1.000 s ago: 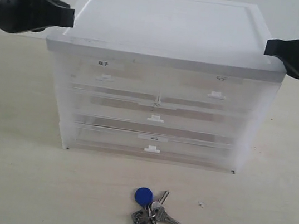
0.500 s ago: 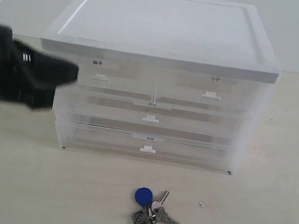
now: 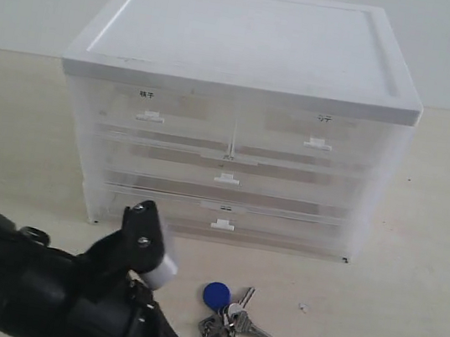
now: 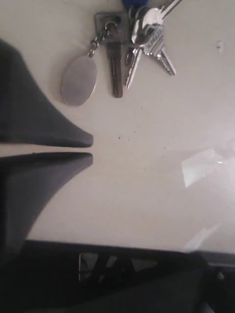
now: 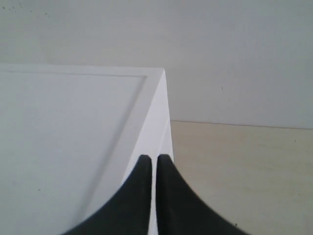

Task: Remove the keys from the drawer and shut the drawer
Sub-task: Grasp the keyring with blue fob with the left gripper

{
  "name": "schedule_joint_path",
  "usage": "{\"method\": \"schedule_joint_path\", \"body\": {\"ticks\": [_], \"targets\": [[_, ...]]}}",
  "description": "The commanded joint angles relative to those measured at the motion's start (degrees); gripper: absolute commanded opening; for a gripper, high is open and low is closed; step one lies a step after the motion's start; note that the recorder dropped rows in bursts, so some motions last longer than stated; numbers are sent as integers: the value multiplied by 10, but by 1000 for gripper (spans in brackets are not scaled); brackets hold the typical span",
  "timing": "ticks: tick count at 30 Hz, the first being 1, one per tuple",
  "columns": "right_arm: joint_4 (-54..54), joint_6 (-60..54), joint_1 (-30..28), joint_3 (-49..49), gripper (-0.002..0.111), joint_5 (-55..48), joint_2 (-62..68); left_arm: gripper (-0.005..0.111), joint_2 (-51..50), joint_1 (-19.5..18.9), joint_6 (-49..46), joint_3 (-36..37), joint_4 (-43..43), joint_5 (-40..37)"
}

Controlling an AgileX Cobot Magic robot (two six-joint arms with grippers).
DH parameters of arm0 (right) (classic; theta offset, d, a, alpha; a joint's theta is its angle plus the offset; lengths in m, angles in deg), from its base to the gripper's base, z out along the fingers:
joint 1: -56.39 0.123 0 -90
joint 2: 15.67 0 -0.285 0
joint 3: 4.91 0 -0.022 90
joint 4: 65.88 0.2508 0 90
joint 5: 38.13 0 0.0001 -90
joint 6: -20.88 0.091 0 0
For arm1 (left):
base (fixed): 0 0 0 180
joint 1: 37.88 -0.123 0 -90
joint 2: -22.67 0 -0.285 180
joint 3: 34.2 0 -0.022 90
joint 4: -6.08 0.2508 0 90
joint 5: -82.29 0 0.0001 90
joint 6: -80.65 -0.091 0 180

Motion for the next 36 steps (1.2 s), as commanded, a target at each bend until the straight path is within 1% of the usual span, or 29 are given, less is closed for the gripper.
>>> {"method": "schedule_joint_path", "body": {"ticks": [1, 3, 5, 9, 12, 15, 21, 26, 31, 33, 35, 36], "targets": [[1, -11, 1, 0, 0, 1, 1, 4, -61, 41, 36, -67, -2, 19], [1, -12, 1, 0, 0, 5, 1, 4, -83, 48, 57, -93, -2, 26], [1, -20, 1, 0, 0, 15, 1, 4, -120, 54, 66, -119, -2, 52], [1, -30, 1, 0, 0, 24, 1, 4, -172, 55, 74, -134, -2, 63], [1, -32, 1, 0, 0, 24, 1, 4, -179, 55, 96, -144, -2, 128], [1, -34, 1, 0, 0, 25, 1, 4, -179, 54, 101, -163, -2, 227], [1, -35, 1, 0, 0, 30, 1, 4, -179, 41, 98, -199, -2, 245], [1, -36, 1, 0, 0, 38, 1, 4, -180, 40, 98, -226, -2, 315], [1, -36, 1, 0, 0, 39, 1, 4, -182, 40, 98, -238, -2, 303], [1, -36, 1, 0, 0, 40, 1, 4, -179, 40, 98, -238, -2, 271], [1, -37, 1, 0, 0, 40, 1, 4, -161, 43, 98, -238, 8, 220], [1, -39, 1, 0, 0, 40, 1, 4, -150, 45, 98, -238, 8, 211]]}}
